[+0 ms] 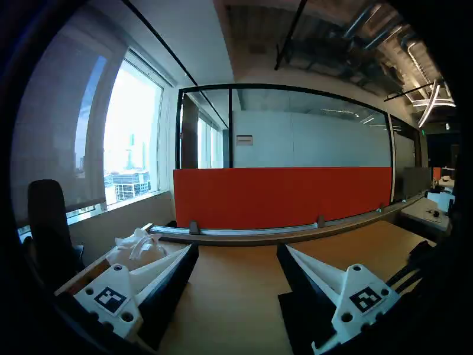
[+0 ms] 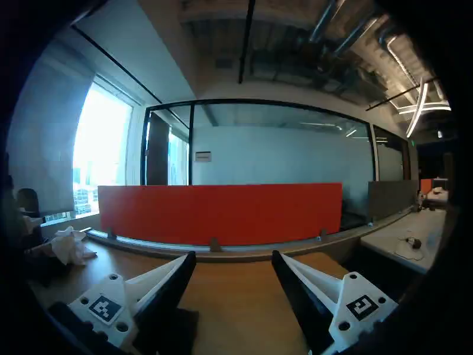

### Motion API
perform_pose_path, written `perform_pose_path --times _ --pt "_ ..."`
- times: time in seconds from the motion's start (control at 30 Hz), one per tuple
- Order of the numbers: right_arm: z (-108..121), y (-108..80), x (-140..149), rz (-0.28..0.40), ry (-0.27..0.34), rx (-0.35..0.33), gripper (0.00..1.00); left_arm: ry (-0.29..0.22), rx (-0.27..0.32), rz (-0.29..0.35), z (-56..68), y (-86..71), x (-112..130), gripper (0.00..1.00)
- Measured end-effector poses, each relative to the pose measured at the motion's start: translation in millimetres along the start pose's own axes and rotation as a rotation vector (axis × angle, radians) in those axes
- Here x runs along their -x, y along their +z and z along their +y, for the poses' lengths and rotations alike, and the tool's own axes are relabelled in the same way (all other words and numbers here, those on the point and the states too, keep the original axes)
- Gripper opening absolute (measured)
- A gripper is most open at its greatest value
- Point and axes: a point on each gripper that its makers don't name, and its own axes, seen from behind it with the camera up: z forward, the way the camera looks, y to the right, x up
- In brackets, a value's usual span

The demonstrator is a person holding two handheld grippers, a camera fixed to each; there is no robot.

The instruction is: Fold towel

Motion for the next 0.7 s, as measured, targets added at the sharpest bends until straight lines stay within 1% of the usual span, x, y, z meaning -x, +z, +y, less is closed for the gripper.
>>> perform_pose_path --times 0.07,0.2,0.27,0.37,0.5,0.7 --pt "0.9 0.1 -8.2 -0.001 0.000 0.002 1.00 -0.002 -0.003 -0.003 -0.6 0.2 -9.3 0.98" --pt "1.8 0.5 -21.1 -0.007 -0.007 0.002 1.00 -0.003 -0.005 -0.007 -1.3 1.7 -20.5 0.98" --pt "2.7 0.6 -26.6 -0.009 -0.011 -0.001 1.00 -0.003 0.000 -0.010 -0.4 2.9 -24.9 0.98" --pt "4.1 0.7 -30.1 -0.019 -0.019 -0.010 1.00 0.007 0.017 -0.025 4.1 4.5 -27.2 0.99" --pt "1.5 1.1 -30.5 -0.044 -0.035 -0.043 1.00 0.035 0.064 -0.054 16.0 5.1 -27.6 0.99" --pt "-17.7 -2.4 -18.3 -0.101 -0.093 -0.148 1.00 0.102 0.161 -0.110 34.4 4.3 -19.6 0.98"
